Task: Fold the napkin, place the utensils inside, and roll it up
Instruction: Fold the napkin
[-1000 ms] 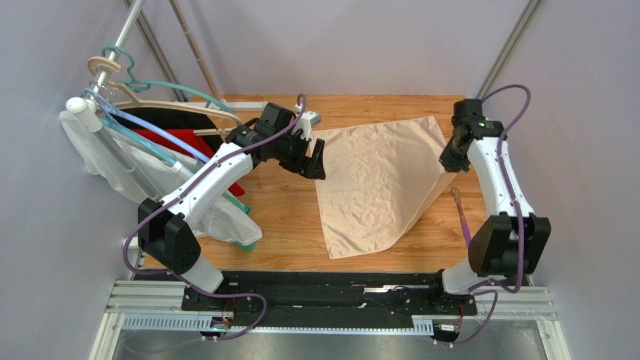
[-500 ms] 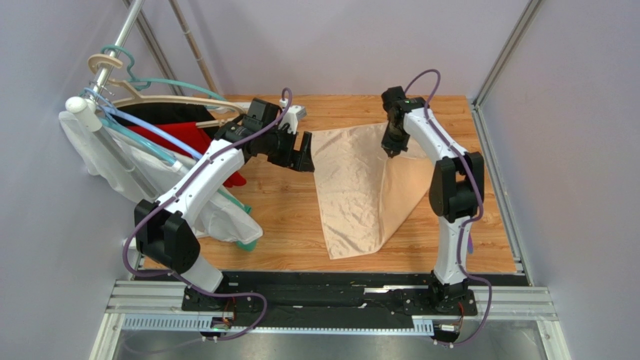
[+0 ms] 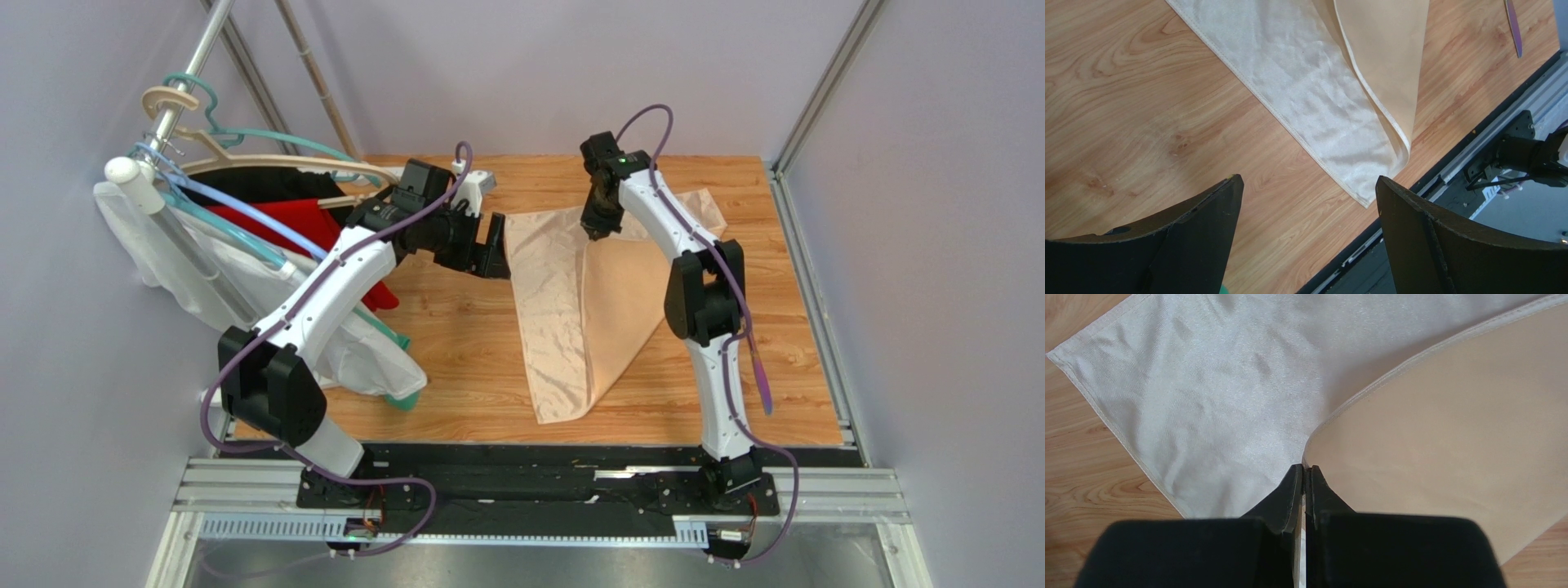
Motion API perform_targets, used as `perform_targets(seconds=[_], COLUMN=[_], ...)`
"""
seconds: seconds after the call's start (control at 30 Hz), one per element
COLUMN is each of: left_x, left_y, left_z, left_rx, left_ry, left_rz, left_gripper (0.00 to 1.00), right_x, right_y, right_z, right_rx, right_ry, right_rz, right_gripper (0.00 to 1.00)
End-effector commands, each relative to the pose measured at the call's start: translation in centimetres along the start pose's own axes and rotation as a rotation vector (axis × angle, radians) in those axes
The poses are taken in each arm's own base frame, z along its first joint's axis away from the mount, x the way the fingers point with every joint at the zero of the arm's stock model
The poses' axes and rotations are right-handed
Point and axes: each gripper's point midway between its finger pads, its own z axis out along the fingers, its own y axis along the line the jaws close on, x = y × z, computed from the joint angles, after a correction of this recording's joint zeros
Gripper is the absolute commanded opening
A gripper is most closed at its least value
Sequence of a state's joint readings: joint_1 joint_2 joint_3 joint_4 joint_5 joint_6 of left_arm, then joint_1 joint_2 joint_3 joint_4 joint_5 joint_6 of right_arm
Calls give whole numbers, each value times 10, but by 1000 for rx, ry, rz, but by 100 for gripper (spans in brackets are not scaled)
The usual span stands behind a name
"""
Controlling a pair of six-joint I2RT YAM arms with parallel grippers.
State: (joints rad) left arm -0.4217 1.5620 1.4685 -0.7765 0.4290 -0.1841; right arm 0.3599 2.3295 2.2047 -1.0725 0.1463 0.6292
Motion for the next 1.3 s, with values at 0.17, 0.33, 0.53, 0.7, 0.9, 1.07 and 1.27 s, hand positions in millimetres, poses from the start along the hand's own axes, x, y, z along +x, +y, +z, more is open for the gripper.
perform_targets(seconds=[0.17,0.33,0.53,0.7,0.9,1.07,1.27], left_x=[-18,-16,-15,-14,-14,-13,-13], left_y=[-5,-4,-3,-3,-3,-2,-3], left_z=[-16,-13,-11,-9,-9,-8,-7], left_rx=[16,19,20,22,24,25,29], left_ry=[-57,-47,-43,-35,-34,-30,-27], left_rz=[28,23,21,18,17,15,13], left_gripper=[89,89,89,89,89,89,89], right_x=[-13,-17,-19,-17,-23,-27,-28], right_y=[63,90,116,130,143,157,165], right_z=[-3,0,10,20,20,8,14], right_rx=[-165,-231,-312,-357,-406,-448,-475], right_ry=[-101,-148,-151,-154,-178,-211,-214], right_rz=[-2,5,27,43,65,78,92], right_gripper=[0,0,0,0,0,0,0])
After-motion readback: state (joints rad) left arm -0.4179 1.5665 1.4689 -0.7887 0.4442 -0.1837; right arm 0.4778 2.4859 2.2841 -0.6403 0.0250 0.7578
